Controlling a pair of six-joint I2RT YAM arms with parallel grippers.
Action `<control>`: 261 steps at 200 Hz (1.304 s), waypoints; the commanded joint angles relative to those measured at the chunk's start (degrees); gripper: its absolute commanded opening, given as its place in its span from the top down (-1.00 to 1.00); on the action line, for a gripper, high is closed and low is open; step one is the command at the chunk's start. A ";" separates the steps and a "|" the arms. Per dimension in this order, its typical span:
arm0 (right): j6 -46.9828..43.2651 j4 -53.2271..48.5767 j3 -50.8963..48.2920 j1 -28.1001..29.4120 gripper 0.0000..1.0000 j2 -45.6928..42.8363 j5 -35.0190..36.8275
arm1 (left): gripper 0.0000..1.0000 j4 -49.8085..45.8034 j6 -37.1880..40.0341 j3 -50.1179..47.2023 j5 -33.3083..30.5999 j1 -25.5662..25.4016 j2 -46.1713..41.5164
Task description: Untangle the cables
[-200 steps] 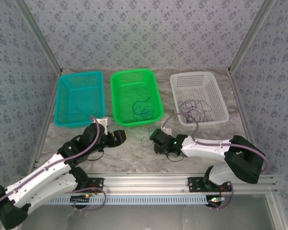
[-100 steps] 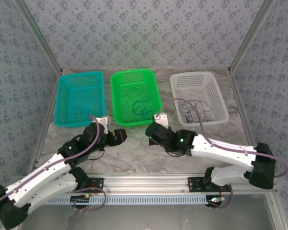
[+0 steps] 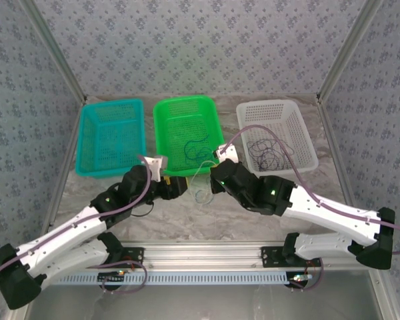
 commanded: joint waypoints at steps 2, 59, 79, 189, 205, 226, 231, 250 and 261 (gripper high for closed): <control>-3.16 1.35 2.04 -0.45 1.00 -1.37 -1.36 | -0.41 5.22 4.29 3.76 1.73 -2.34 1.72; -5.79 5.45 3.46 -0.66 1.00 -2.86 -3.31 | -0.36 6.78 4.71 5.96 -0.26 -4.55 8.36; -6.27 6.14 3.44 -0.74 1.00 -3.85 -3.62 | -0.33 5.60 4.60 6.36 -2.68 -4.64 9.11; -4.80 9.35 -1.47 -1.22 0.94 -9.26 -1.61 | 0.95 1.91 5.04 8.65 -8.96 -4.82 10.60; -2.18 5.80 -2.12 -1.28 0.82 -9.60 1.01 | 1.00 -2.18 7.38 10.53 -12.72 -4.74 8.99; 1.53 0.50 -2.88 -2.03 0.60 -8.96 2.16 | 1.00 -4.11 10.58 12.45 -14.13 -4.55 6.31; 2.59 -0.95 -2.88 -2.34 0.55 -8.54 2.17 | 1.00 -4.12 11.12 12.80 -14.04 -4.55 5.81; 5.11 -5.11 -2.82 -2.93 0.39 -6.36 2.32 | 1.00 -3.82 11.83 14.04 -12.41 -4.56 4.76; 5.75 -5.95 -2.88 -3.00 0.22 -5.05 3.03 | 1.00 -3.68 11.68 14.77 -11.01 -4.55 4.93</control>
